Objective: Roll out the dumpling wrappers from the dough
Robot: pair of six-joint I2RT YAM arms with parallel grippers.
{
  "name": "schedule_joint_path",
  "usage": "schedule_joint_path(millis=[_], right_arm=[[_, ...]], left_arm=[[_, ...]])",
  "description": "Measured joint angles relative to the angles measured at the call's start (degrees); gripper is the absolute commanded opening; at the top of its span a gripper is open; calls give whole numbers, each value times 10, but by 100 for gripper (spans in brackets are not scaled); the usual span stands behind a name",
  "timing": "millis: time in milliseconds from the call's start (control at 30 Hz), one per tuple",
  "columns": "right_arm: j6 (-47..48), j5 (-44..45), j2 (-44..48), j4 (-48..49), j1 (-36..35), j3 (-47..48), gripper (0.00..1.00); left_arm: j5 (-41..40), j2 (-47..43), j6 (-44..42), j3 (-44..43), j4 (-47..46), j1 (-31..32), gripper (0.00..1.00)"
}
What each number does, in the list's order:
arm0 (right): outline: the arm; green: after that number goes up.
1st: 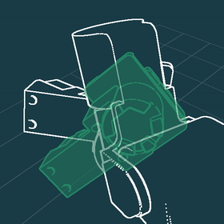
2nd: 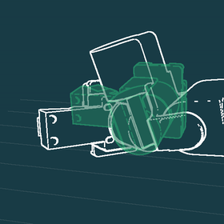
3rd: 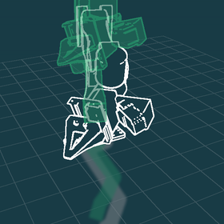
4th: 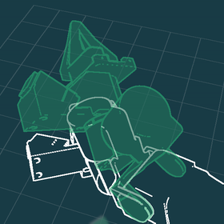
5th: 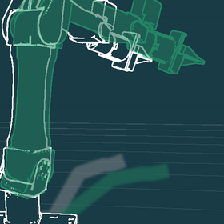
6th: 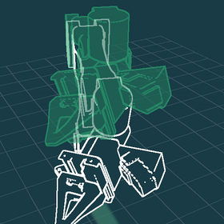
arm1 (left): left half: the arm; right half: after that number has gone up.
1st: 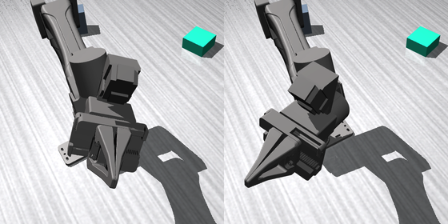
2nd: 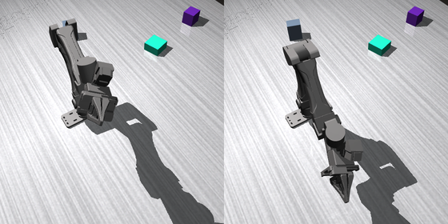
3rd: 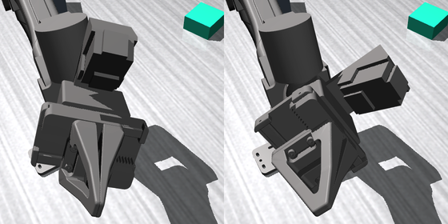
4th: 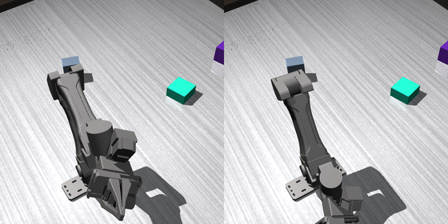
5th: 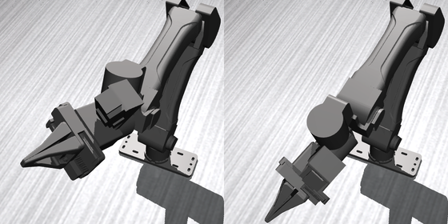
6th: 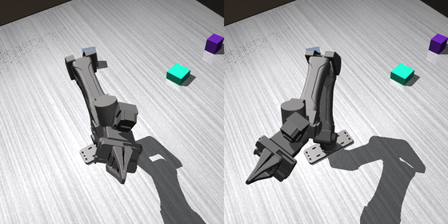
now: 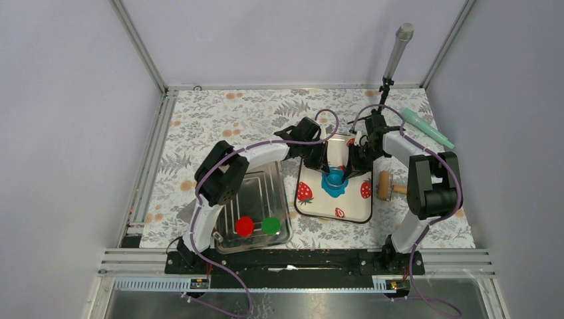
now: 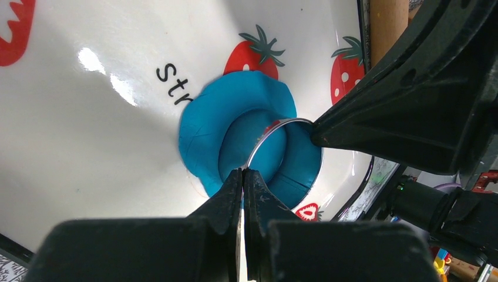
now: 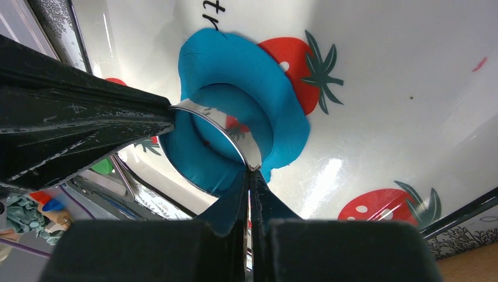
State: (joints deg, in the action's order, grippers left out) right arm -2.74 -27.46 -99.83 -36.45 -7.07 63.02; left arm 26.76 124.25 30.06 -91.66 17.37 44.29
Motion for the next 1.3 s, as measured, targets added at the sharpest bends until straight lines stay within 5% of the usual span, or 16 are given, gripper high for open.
schedule_joint_path(millis=[933,1100,1300], right_arm=[[11,-16,-23,0,2,6,0],[16,-26,-32,-12,2,19,23],[34,-19,-45,-35,4,65,38]], left_arm=[[-40,-64,-25,172,-225,9,0],[-57,-76,-36,172,-202,10,44],[-73,-130,-48,182,-139,-2,51]])
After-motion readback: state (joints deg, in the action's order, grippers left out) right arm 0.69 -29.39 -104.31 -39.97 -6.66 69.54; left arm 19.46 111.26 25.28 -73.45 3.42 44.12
